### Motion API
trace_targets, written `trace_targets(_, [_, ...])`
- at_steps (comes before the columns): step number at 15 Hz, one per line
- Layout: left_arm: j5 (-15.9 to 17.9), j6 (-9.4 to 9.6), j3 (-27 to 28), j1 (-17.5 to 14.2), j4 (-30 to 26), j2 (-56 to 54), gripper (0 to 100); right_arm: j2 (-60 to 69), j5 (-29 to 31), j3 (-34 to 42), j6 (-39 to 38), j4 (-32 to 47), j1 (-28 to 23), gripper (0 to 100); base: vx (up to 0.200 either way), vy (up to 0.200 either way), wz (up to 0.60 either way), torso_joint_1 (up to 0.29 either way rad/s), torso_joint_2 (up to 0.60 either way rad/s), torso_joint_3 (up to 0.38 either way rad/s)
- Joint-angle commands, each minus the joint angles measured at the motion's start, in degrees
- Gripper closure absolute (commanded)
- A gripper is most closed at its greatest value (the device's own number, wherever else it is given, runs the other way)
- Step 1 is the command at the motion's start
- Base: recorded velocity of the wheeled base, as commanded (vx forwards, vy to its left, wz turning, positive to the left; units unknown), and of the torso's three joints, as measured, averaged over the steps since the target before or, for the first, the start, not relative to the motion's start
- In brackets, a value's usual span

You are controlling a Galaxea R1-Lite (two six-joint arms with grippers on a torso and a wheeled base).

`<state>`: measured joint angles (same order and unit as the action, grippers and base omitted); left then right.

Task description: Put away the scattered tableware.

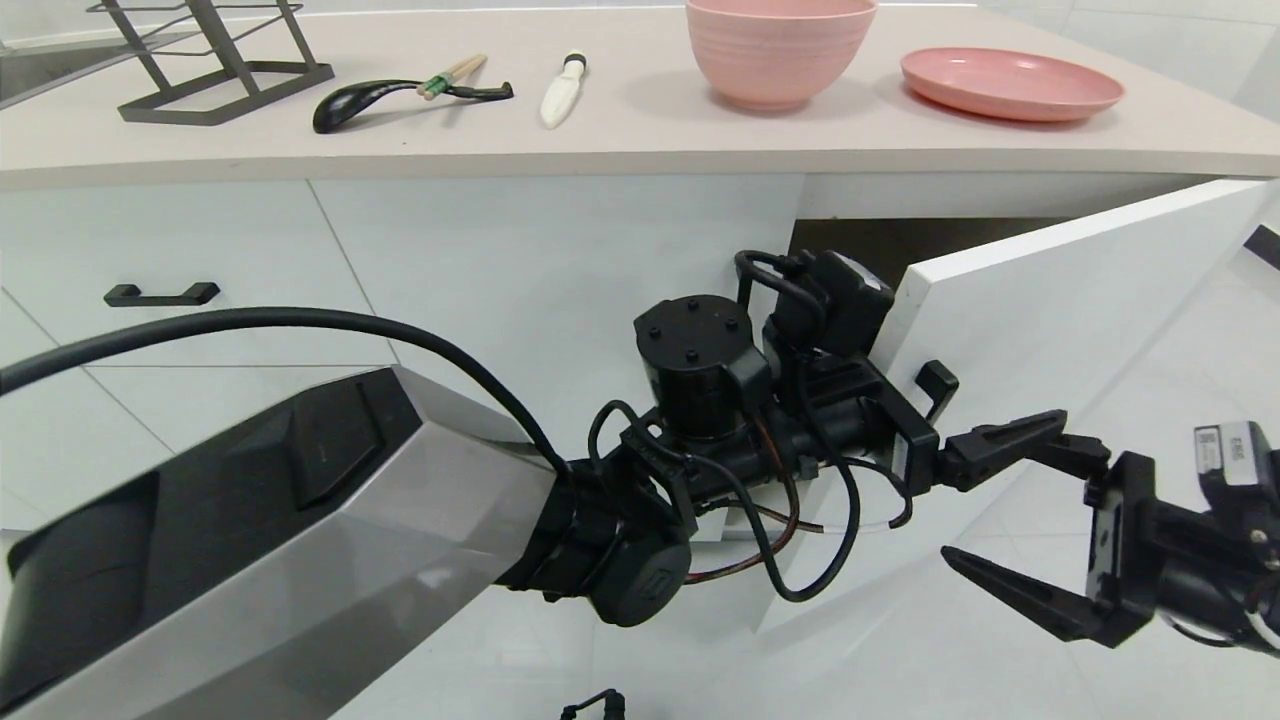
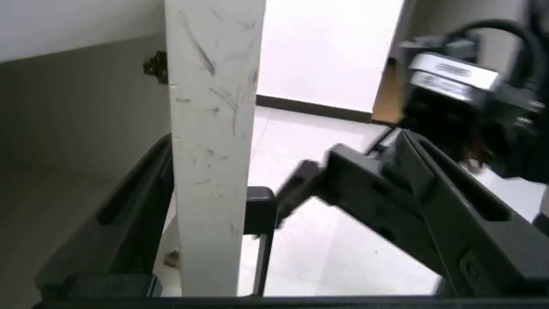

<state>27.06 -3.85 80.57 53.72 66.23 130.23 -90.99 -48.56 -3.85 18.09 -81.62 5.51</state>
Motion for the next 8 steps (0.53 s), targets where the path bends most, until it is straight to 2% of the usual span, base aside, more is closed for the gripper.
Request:
trace_targets(1, [-5.7, -3.44, 0.8, 0.2, -0.6, -0.2, 0, 11.8, 4.1, 3.9, -0.1, 1.8, -1.8, 0, 0.000, 0.000, 0.00, 0.000, 0.00, 0.000])
trace_targets(2, [-7.6, -5.11, 0.8, 0.2, -0.8, -0.2, 0, 15.6, 5.3, 3.9, -0.2, 2.5, -2.3, 0, 0.000, 0.000, 0.00, 0.000, 0.00, 0.000])
trace_targets(3, [-7.8, -5.29, 0.6, -0.3, -1.6, -0.2, 0, 17.9, 5.7, 3.9, -0.3, 2.6, -2.4, 0, 0.000, 0.000, 0.00, 0.000, 0.00, 0.000])
trace_targets(6, [-7.8, -4.94, -0.7, -0.4, -1.1, -0.2, 0, 18.7, 7.8, 2.8, -0.1, 2.1, -5.4, 0, 0.000, 0.000, 0.00, 0.000, 0.00, 0.000])
trace_targets(7, [-7.7, -4.06, -1.1, 0.1, 0.1, -0.2, 0, 21.0, 8.7, -2.0, -0.4, 2.1, -8.7, 0, 0.000, 0.000, 0.00, 0.000, 0.00, 0.000])
trace_targets(8, [-7.6, -4.06, -1.8, 0.8, 0.8, -0.2, 0, 23.1, 9.0, -6.6, -0.8, 2.2, -11.8, 0, 0.000, 0.000, 0.00, 0.000, 0.00, 0.000])
